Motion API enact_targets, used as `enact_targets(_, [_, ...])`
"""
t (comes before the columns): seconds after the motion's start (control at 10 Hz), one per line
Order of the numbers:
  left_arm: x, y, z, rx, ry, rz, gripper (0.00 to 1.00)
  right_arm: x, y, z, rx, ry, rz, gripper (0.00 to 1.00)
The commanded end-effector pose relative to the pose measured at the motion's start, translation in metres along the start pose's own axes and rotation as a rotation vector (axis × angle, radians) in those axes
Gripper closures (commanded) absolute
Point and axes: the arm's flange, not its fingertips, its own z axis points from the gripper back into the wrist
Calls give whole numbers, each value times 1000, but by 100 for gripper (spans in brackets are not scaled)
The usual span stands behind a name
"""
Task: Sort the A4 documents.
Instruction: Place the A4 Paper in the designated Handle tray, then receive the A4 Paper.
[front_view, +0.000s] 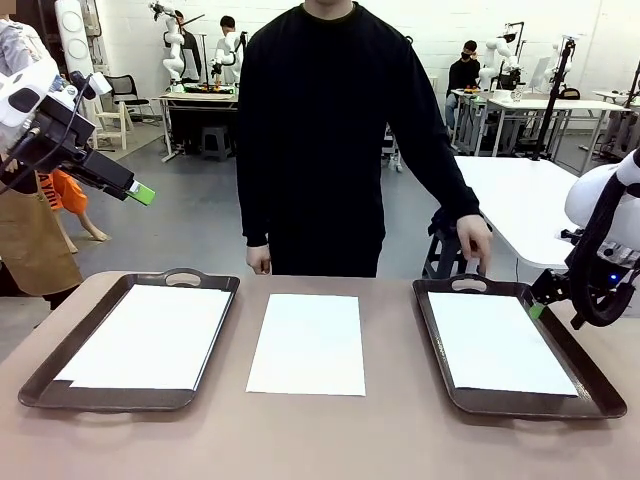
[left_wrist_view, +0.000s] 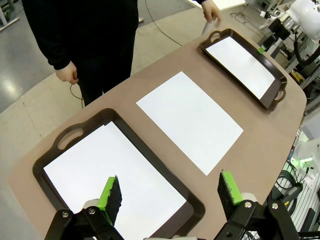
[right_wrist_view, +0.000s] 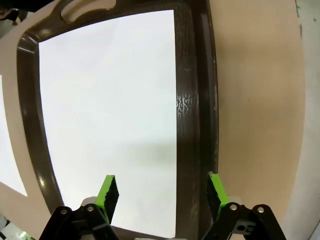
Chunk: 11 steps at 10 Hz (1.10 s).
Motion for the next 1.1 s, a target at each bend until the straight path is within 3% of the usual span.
enact_targets(0.0, [-1,2,1,-5,-4,-11,0,1,-1,-2,0,2,6,9])
enact_targets(1.0, [-1,2,1,-5,-4,-11,0,1,-1,-2,0,2,6,9])
